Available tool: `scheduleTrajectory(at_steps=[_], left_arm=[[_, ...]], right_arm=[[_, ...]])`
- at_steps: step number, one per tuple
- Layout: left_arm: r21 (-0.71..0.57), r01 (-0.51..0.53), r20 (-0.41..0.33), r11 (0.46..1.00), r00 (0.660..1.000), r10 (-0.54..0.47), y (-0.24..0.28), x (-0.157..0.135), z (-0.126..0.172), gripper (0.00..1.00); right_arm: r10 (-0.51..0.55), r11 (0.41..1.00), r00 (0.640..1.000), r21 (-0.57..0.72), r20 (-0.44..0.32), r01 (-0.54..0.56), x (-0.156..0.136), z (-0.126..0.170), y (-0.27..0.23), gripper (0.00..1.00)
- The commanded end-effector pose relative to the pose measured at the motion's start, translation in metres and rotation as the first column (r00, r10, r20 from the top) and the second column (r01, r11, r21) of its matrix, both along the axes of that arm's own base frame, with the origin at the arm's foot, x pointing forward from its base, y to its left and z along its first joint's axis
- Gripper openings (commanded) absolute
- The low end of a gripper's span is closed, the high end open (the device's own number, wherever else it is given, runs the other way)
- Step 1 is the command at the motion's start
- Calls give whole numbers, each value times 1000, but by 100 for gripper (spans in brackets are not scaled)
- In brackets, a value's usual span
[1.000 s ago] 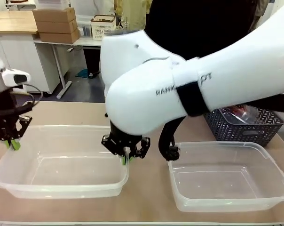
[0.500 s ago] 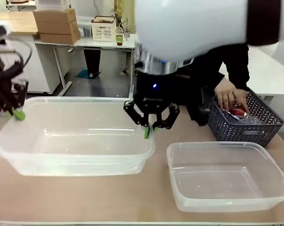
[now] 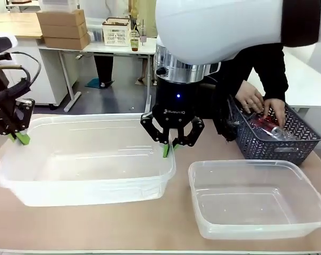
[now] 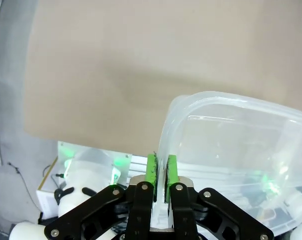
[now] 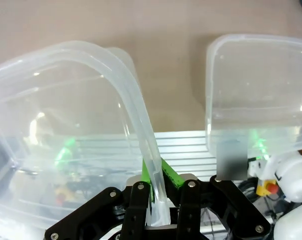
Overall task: Sort the waste into each basket.
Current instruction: Pick up the Organizing box on the left side of the table and lift it.
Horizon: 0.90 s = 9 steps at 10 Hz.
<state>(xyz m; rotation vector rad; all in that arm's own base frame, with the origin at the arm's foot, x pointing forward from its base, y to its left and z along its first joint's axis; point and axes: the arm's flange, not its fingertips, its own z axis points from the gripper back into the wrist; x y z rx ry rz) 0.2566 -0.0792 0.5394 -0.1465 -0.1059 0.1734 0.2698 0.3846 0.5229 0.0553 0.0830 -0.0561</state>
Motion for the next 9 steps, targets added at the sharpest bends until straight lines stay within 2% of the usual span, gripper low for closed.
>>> scheduleTrajectory(at_steps=[1, 2, 3, 4, 5, 7, 9], left_arm=[[27, -3, 26, 1000, 1000, 2, -18, 27, 14, 9], [-29, -58, 83, 998, 995, 60, -43, 48, 31, 9], [-113, -107, 134, 988, 983, 122, -73, 67, 49, 9], [-156, -143, 117, 977, 980, 162, -98, 78, 57, 9], [-159, -139, 126, 978, 979, 159, -121, 85, 57, 9], [-125, -125, 114, 984, 984, 139, -157, 101, 45, 9], [-79, -91, 47, 993, 994, 95, -177, 108, 16, 9]], right_arm=[[25, 1000, 999, -15, 36, -24, 18, -1, -14, 5], [86, 996, 995, 12, 56, -87, 31, 5, -29, 5], [137, 991, 989, -16, 48, -136, 38, 10, -46, 5], [140, 989, 989, -59, 45, -137, 42, 12, -65, 5], [160, 985, 986, -71, 37, -157, 43, 12, -85, 5], [203, 979, 979, -40, 23, -202, 39, 11, -122, 5], [201, 979, 979, 25, 38, -202, 37, 13, -150, 5]])
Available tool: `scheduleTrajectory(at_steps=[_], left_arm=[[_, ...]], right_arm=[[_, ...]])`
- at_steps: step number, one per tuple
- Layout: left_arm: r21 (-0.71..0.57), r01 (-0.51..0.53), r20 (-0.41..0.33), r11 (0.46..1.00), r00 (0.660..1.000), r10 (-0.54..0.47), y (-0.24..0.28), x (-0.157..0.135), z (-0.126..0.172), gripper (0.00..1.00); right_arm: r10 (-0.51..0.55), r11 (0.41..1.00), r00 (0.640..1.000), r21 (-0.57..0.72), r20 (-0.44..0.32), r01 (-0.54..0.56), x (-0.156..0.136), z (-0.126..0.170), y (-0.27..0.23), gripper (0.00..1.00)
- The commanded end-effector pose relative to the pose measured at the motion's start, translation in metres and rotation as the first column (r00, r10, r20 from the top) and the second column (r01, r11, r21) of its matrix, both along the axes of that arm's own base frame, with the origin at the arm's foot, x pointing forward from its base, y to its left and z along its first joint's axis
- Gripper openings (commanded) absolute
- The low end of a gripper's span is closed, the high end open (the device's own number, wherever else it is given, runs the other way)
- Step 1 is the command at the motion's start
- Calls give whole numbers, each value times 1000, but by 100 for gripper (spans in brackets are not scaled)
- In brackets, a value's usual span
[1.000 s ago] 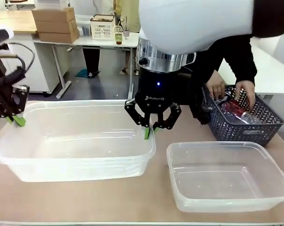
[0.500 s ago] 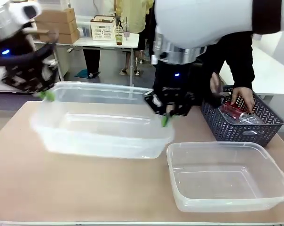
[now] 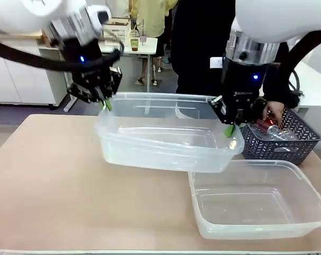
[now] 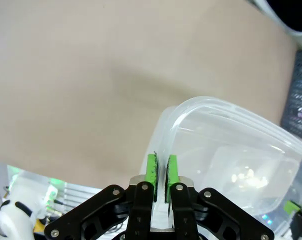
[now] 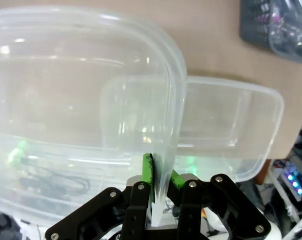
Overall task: Sort the waste into each basket.
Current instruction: Pick up the Organizing box on the left side of the table and lift it.
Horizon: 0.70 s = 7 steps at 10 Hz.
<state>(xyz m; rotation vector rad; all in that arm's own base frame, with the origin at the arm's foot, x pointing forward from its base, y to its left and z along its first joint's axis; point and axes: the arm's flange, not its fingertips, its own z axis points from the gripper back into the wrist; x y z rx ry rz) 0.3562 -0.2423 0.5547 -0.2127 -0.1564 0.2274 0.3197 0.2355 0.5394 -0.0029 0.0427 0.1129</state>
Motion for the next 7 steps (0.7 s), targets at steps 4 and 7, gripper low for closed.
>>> scheduleTrajectory(at_steps=[4, 7], left_arm=[[-72, -63, 76, 995, 995, 69, -21, -9, -16, 9], [-11, 13, 1, 1000, 1000, -13, -12, 1, -16, 9]], right_arm=[[-45, 984, 997, 169, -63, 55, 7, -12, -6, 5], [-60, 995, 997, 73, -50, 63, 5, -9, -21, 5]])
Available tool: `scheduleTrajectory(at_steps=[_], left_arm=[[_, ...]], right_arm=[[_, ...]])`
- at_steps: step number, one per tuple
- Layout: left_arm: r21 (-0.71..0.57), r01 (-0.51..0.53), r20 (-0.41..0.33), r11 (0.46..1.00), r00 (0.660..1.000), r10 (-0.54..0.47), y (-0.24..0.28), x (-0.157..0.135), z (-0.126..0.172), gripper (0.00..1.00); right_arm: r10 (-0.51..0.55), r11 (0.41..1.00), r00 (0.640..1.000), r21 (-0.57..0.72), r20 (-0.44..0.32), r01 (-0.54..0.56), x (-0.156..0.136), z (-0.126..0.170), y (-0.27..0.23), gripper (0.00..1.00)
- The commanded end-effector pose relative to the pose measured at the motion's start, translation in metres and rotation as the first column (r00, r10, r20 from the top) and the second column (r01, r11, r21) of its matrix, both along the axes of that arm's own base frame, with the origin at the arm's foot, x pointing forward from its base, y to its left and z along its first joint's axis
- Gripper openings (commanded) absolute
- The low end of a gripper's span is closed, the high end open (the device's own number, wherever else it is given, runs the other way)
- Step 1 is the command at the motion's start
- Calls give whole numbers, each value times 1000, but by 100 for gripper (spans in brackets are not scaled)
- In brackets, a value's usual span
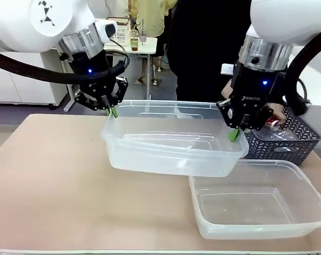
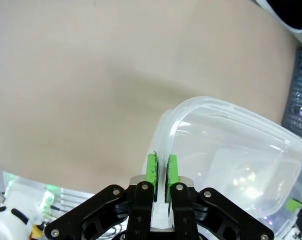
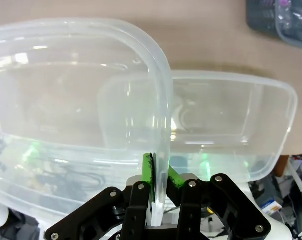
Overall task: Sort the waste into each basket.
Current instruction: Pick up the Organizing box on the left side of the table and lift it, then offer the picked Organizing box to the human.
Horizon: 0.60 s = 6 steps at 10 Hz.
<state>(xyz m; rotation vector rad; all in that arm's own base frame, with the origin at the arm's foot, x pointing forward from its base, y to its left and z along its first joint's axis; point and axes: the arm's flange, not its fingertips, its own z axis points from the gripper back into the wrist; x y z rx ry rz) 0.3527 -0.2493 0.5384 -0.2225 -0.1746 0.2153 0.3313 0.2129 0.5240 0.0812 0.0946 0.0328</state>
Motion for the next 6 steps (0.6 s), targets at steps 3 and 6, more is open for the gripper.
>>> scheduleTrajectory(at_steps=[3, 6], left_arm=[[-4, 2, -19, 1000, 1000, -2, -5, 5, 0, 9], [-4, 2, -19, 1000, 1000, -2, -5, 5, 0, 9]], right_arm=[[20, 1000, 1000, -4, 9, -20, -6, 6, 1, 5], [20, 1000, 1000, -4, 9, -20, -6, 6, 1, 5]])
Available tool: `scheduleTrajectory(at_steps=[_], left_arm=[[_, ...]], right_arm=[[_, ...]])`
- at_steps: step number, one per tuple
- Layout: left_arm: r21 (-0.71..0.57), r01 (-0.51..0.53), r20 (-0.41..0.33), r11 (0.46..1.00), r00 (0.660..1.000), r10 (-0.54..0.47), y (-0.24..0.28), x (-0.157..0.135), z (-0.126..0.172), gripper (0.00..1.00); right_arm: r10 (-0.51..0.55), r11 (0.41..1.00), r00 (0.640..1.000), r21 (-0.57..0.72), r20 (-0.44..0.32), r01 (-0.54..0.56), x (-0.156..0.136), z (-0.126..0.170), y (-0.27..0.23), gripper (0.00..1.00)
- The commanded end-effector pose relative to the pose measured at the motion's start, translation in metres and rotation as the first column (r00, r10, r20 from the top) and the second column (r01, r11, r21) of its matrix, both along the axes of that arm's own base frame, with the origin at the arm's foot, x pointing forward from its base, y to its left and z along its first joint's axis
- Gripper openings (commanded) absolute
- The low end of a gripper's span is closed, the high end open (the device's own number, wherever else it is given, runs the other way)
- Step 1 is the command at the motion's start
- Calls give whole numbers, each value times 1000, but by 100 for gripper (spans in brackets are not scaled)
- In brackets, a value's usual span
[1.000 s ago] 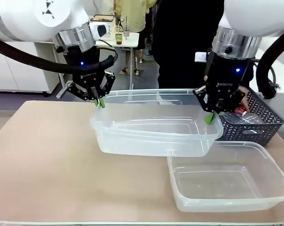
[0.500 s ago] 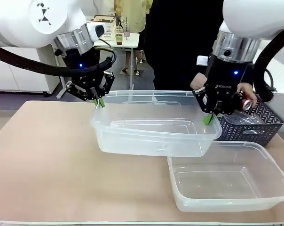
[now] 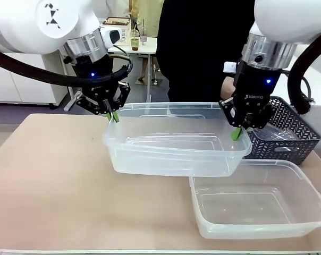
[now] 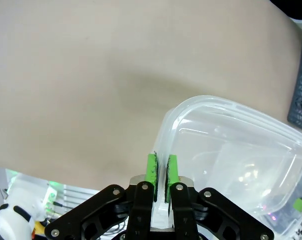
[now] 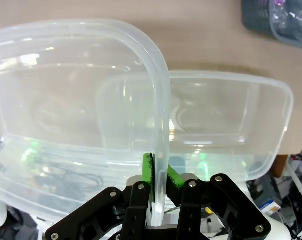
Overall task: Sort the waste into each basket.
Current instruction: Offer the picked Organizing box to the human.
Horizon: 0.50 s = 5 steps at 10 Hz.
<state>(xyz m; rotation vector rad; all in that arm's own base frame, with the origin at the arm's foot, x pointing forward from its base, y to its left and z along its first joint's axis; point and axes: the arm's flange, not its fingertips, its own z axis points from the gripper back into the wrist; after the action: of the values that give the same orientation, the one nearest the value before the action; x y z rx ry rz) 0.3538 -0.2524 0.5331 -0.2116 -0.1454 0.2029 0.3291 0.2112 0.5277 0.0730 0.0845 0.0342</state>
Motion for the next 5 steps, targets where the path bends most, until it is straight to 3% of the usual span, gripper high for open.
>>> scheduleTrajectory(at_steps=[1, 5], left_arm=[[-13, -13, 9, 1000, 1000, 13, -2, 4, 6, 9], [-13, -13, 9, 1000, 1000, 13, -2, 4, 6, 9]], right_arm=[[19, 1000, 1000, 4, -1, -19, -4, 2, 3, 5], [19, 1000, 1000, 4, -1, -19, -4, 2, 3, 5]])
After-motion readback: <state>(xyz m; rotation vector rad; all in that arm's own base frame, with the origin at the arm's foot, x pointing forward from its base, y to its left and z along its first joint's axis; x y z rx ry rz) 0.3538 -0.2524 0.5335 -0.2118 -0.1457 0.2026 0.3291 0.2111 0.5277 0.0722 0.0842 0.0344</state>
